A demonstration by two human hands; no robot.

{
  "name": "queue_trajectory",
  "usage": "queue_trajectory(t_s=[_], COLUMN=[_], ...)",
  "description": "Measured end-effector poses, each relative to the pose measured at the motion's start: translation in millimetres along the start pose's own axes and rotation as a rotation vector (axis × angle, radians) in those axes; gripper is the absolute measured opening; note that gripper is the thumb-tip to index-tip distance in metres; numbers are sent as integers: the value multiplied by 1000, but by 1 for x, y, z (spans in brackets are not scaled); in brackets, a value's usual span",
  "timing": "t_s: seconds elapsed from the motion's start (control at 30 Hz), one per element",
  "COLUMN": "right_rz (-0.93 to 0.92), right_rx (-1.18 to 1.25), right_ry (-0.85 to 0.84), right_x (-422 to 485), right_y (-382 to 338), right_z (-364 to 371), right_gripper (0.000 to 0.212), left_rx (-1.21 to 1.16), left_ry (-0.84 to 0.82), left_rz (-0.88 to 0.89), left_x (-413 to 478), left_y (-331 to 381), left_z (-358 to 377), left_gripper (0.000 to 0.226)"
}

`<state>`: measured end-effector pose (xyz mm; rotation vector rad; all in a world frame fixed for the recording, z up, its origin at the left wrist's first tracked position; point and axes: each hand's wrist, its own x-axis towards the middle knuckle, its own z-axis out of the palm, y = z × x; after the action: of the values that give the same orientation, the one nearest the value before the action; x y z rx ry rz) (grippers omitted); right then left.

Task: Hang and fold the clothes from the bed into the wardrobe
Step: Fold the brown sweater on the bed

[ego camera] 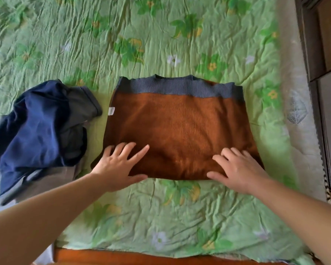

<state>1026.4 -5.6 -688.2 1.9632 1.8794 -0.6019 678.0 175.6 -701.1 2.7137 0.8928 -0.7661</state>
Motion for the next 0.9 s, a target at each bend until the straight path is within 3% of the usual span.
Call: queue_trajectory(t_s=[0.1,0.23,0.4,0.53,0.63,0.73,0.9], right_rz=[3,32,155,249,29,-284,-580], right_rx=[16,-10,-4,-101,-126,-212,-723], right_ry=[129,82,10,19,156,153,124], right_x=[43,108,144,173,203,243,290], right_y=[-5,-25,-18,-36,-75,-131,-211], right_z=[-22,-26,-15,-50,-91,-130,-162], right_gripper=[76,74,84,97,88,98,65], left_rx=[-57,-145,-319,-434,-705,-939,-986], left_ry=[165,159,230,203,259,280,67], left_rz=[-65,-278,-486,-593,-763,-858,-821], left_x=[42,90,79,46,27,14,7], left_y=[-6,-20,-28,-24,-17,-28,-52], left_z=[-8,6,34,35,30,29,34], left_gripper=[77,71,80,87,93,84,85])
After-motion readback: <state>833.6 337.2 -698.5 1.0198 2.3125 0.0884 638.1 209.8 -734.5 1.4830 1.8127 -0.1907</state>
